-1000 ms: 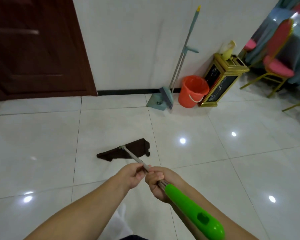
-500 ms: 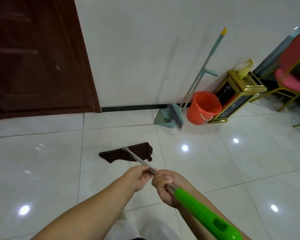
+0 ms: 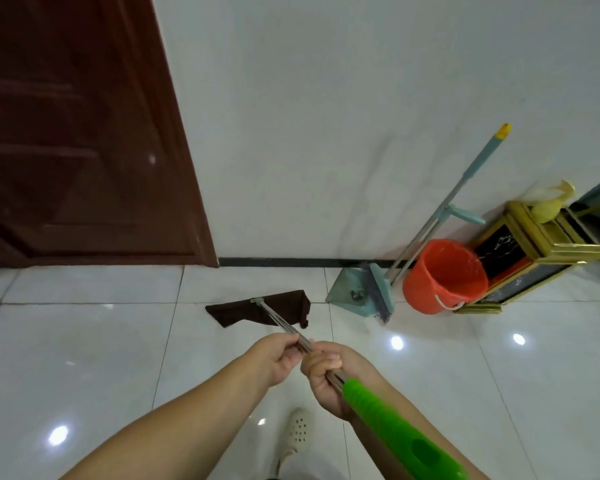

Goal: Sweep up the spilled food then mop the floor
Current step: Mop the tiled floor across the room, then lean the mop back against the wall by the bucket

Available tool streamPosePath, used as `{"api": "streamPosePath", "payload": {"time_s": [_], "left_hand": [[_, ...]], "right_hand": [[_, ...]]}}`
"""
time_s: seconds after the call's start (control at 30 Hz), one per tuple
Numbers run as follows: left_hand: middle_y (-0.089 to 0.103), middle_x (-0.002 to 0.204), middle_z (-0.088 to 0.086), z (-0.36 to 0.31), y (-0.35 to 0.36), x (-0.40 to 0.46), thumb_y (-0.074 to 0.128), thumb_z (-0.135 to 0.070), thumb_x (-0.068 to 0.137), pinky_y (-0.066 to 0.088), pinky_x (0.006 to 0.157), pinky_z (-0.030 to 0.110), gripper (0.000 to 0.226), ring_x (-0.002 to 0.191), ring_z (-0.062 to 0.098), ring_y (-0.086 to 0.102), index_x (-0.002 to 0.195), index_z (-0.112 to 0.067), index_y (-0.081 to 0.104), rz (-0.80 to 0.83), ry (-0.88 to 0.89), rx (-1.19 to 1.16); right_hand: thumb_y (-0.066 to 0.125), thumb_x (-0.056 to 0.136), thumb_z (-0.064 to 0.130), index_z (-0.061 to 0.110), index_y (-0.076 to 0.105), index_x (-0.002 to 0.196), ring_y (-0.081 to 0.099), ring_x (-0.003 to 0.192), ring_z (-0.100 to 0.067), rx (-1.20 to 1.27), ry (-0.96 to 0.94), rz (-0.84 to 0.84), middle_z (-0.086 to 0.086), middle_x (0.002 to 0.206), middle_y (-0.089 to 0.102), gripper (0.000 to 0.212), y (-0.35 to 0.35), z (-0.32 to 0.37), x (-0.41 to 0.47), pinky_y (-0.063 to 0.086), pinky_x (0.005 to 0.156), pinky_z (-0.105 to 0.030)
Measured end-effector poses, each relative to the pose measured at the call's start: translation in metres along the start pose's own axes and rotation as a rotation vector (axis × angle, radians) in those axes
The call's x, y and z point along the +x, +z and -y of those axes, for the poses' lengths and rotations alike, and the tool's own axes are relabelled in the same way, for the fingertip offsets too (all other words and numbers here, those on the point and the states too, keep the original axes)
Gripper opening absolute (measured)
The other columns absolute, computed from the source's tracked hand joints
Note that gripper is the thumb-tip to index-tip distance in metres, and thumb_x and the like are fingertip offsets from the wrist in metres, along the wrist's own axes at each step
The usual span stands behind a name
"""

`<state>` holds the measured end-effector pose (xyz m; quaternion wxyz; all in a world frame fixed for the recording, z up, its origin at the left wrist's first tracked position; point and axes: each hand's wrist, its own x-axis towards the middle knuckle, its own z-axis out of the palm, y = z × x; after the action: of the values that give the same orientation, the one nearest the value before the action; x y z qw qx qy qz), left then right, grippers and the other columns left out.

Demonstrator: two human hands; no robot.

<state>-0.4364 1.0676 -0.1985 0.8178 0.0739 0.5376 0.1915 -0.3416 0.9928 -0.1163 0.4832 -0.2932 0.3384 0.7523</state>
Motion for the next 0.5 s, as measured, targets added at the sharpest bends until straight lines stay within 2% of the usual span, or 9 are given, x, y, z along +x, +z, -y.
{"api": "streamPosePath", "payload": {"time_s": [0.1, 0.17, 0.2, 0.27, 0.33, 0.37, 0.4, 0.47, 0.5], "left_hand": [[0.061, 0.073, 0.021, -0.024, 0.036, 0.019, 0.040, 0.005, 0.098, 0.044, 0.093, 0.034, 0.025, 0.057, 0.023, 0.068, 0.075, 0.006, 0.052, -0.005, 0.031, -0.035], [0.065, 0.060, 0.020, -0.039, 0.054, 0.032, 0.041, 0.003, 0.098, 0.045, 0.093, 0.034, 0.025, 0.054, 0.022, 0.068, 0.076, 0.007, 0.052, -0.003, 0.050, -0.063], [0.065, 0.054, 0.017, -0.046, 0.062, 0.037, 0.041, 0.002, 0.099, 0.048, 0.088, 0.032, 0.025, 0.050, 0.020, 0.068, 0.077, 0.007, 0.053, -0.005, 0.065, -0.066], [0.065, 0.050, 0.014, -0.059, 0.073, 0.046, 0.041, 0.001, 0.099, 0.057, 0.064, 0.023, 0.022, 0.044, 0.016, 0.066, 0.081, 0.007, 0.054, -0.009, 0.092, -0.053], [0.066, 0.052, 0.013, -0.072, 0.083, 0.050, 0.043, -0.001, 0.098, 0.056, 0.047, 0.021, 0.020, 0.045, 0.015, 0.067, 0.085, 0.007, 0.055, -0.016, 0.096, -0.051], [0.067, 0.053, 0.013, -0.078, 0.086, 0.053, 0.044, -0.001, 0.098, 0.055, 0.044, 0.021, 0.020, 0.044, 0.015, 0.067, 0.085, 0.007, 0.056, -0.021, 0.094, -0.054], [0.067, 0.053, 0.013, -0.085, 0.089, 0.055, 0.044, -0.001, 0.098, 0.054, 0.043, 0.021, 0.020, 0.045, 0.015, 0.067, 0.085, 0.007, 0.057, -0.021, 0.099, -0.065], [0.068, 0.056, 0.012, -0.098, 0.091, 0.060, 0.044, -0.001, 0.098, 0.055, 0.045, 0.020, 0.019, 0.047, 0.015, 0.068, 0.088, 0.006, 0.057, -0.010, 0.099, -0.083], [0.069, 0.057, 0.012, -0.105, 0.093, 0.064, 0.044, -0.001, 0.098, 0.055, 0.046, 0.020, 0.018, 0.048, 0.014, 0.068, 0.089, 0.006, 0.058, -0.005, 0.095, -0.082]], "right_hand": [[0.047, 0.080, 0.000, -0.001, 0.053, 0.091, 0.039, 0.022, -0.016, 0.002, 0.057, 0.000, -0.012, 0.042, 0.044, 0.012, 0.026, 0.044, 0.003, 0.035, 0.023, -0.019], [0.046, 0.081, 0.000, -0.002, 0.053, 0.090, 0.038, 0.021, -0.016, -0.015, 0.079, -0.010, -0.012, 0.041, 0.045, 0.011, 0.046, 0.069, 0.005, 0.035, 0.023, -0.018], [0.045, 0.084, 0.000, -0.002, 0.053, 0.088, 0.038, 0.020, -0.016, -0.023, 0.080, -0.019, -0.012, 0.041, 0.044, 0.009, 0.055, 0.081, 0.008, 0.035, 0.023, -0.017], [0.042, 0.093, 0.003, -0.004, 0.052, 0.079, 0.037, 0.019, -0.016, -0.051, 0.098, -0.048, -0.012, 0.039, 0.043, 0.019, 0.072, 0.098, 0.011, 0.034, 0.022, -0.017], [0.046, 0.090, -0.008, -0.003, 0.049, 0.076, 0.038, 0.020, -0.017, -0.053, 0.135, -0.030, -0.011, 0.039, 0.041, 0.015, 0.088, 0.111, 0.014, 0.035, 0.023, -0.017], [0.051, 0.084, -0.015, -0.002, 0.048, 0.078, 0.039, 0.021, -0.018, -0.060, 0.145, -0.020, -0.010, 0.041, 0.040, 0.014, 0.095, 0.116, 0.015, 0.036, 0.025, -0.017], [0.052, 0.084, -0.014, -0.001, 0.047, 0.081, 0.039, 0.022, -0.018, -0.044, 0.145, -0.025, -0.010, 0.042, 0.039, 0.015, 0.101, 0.122, 0.019, 0.037, 0.026, -0.016], [0.040, 0.097, 0.007, 0.003, 0.045, 0.089, 0.041, 0.024, -0.018, 0.026, 0.087, -0.024, -0.009, 0.046, 0.039, 0.010, 0.111, 0.131, 0.030, 0.038, 0.026, -0.017], [0.036, 0.098, 0.011, 0.005, 0.043, 0.093, 0.042, 0.025, -0.018, 0.062, 0.064, -0.019, -0.009, 0.048, 0.039, 0.011, 0.118, 0.136, 0.033, 0.039, 0.026, -0.018]]}}
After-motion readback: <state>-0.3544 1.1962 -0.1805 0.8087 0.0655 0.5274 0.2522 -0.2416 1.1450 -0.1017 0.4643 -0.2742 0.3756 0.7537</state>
